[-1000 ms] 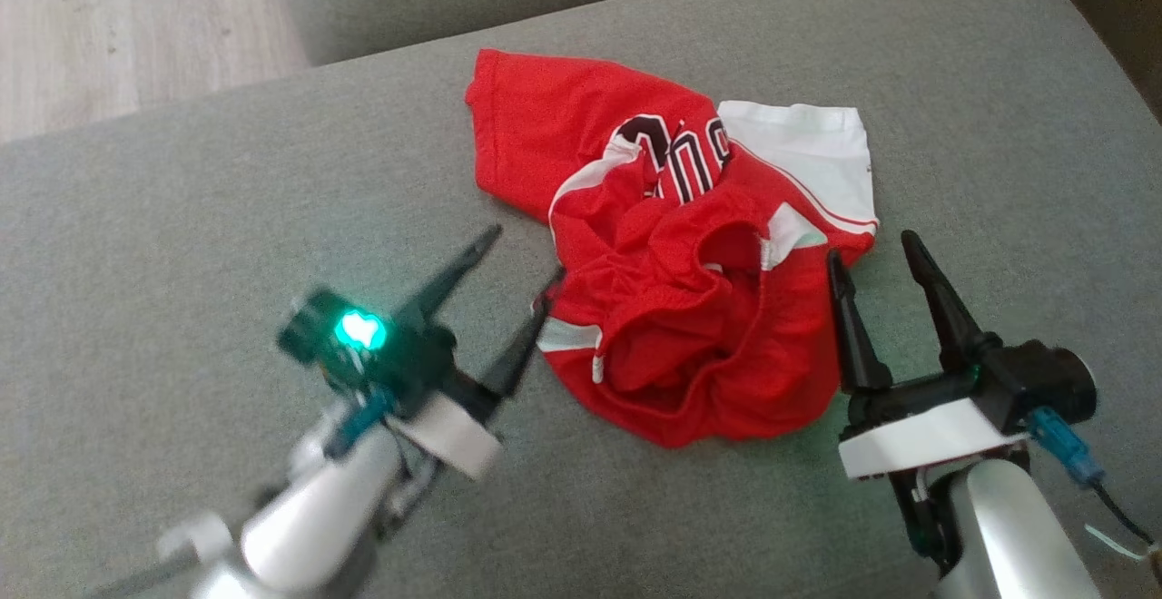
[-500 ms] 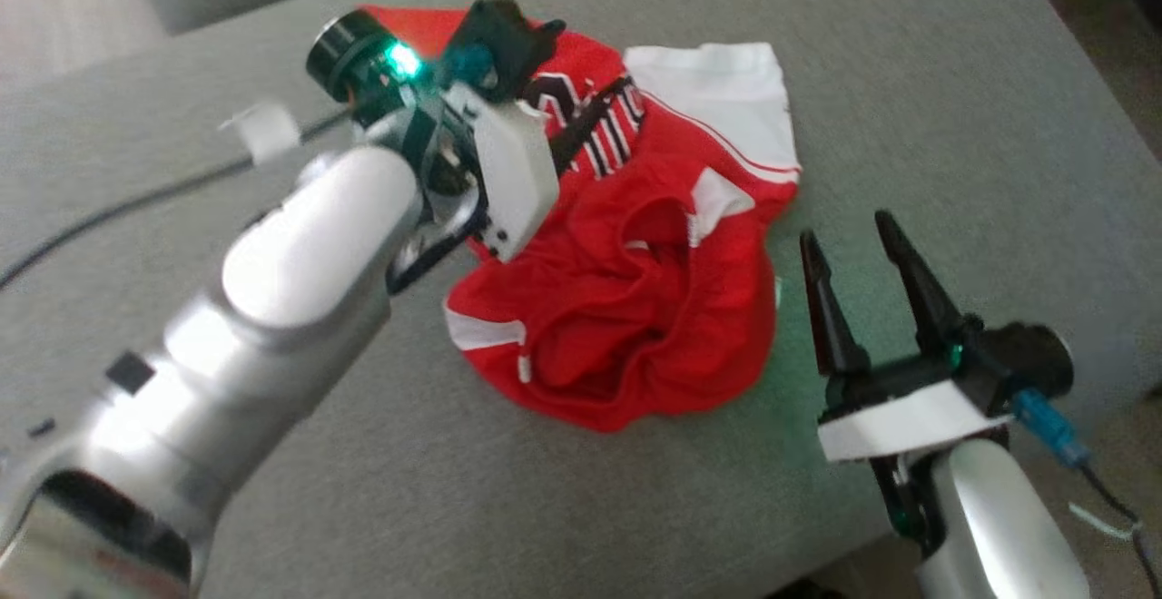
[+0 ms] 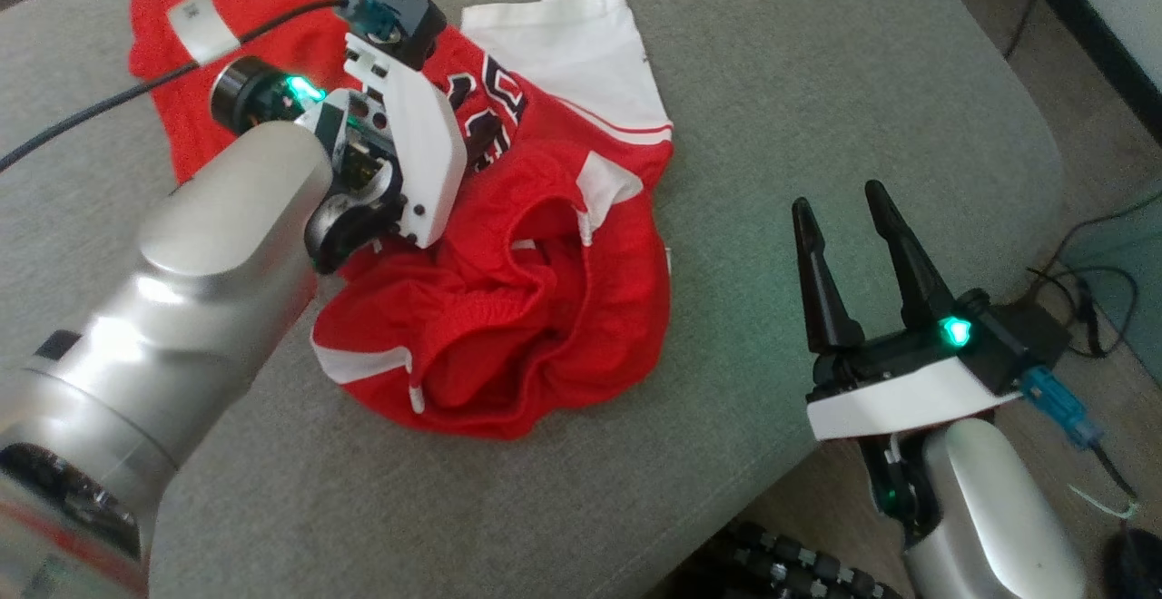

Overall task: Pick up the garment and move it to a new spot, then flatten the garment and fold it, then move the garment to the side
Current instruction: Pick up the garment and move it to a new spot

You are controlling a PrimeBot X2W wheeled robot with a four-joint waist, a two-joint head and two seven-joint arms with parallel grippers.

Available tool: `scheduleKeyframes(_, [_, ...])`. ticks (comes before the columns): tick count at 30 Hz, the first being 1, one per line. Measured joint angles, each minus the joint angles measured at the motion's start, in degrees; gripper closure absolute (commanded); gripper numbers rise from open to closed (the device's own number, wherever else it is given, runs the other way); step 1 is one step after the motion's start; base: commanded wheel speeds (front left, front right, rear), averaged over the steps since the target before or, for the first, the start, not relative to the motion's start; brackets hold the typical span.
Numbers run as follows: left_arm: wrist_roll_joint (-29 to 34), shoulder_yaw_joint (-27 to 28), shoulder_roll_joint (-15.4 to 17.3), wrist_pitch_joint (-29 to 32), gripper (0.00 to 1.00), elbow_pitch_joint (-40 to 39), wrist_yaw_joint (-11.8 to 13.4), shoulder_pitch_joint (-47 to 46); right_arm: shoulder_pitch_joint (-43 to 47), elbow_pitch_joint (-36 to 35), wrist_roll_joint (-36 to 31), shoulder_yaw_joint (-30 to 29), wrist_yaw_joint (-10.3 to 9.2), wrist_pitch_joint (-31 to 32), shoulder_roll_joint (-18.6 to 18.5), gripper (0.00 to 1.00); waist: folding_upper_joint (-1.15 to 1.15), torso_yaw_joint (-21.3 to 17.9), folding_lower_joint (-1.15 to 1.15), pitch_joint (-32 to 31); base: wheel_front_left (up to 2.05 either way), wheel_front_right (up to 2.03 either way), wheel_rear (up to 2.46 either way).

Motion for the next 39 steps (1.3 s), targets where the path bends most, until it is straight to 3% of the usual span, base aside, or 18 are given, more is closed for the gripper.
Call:
scheduleKeyframes(2, [-1.44,-0.22,0.03,0.55,1.0,-0.34,0.0,-0.03,0.13,0.0,0.08,-0.02,0.0,0.0,0.0,0.0,0.0,-0.26,0.0,0.24,0.0,0.0,0.0])
scheduleKeyframes(6, [-3.43,-2.41,1.04,0.53,1.0,-1.86,0.0,-0.1,0.6,0.0,0.45,-0.08,0.0,0.0,0.07,0.0,0.0,-0.43,0.0,0.07,0.0,0.0,0.0])
scheduleKeyframes(11, [-4.61,-2.92,1.32,-5.02,1.0,-2.27,0.0,-2.12,0.64,0.09,-0.05,-0.37,0.0,0.0,0.08,0.0,0.0,0.12,-0.01,-1.61,0.0,0.0,0.0])
scheduleKeyframes(21, [-9.5,0.65,0.38,-16.56,1.0,-5.6,0.0,-9.2,1.85,1.03,-5.26,-2.48,0.0,0.0,0.08,0.0,0.0,5.43,-0.01,-8.33,0.0,0.0,0.0])
scheduleKeyframes(31, [-9.78,6.05,3.15,-25.58,1.0,-4.52,0.36,-14.1,6.14,1.71,-8.64,-4.77,0.0,0.0,0.04,0.0,0.0,15.35,-0.02,-15.28,0.0,0.0,0.0])
scheduleKeyframes(39, [-7.93,6.24,8.47,-25.74,1.0,-4.21,1.88,-15.17,7.37,1.49,-10.06,-6.25,0.0,0.01,0.04,0.0,0.0,26.31,-0.01,-17.56,0.0,0.0,0.0])
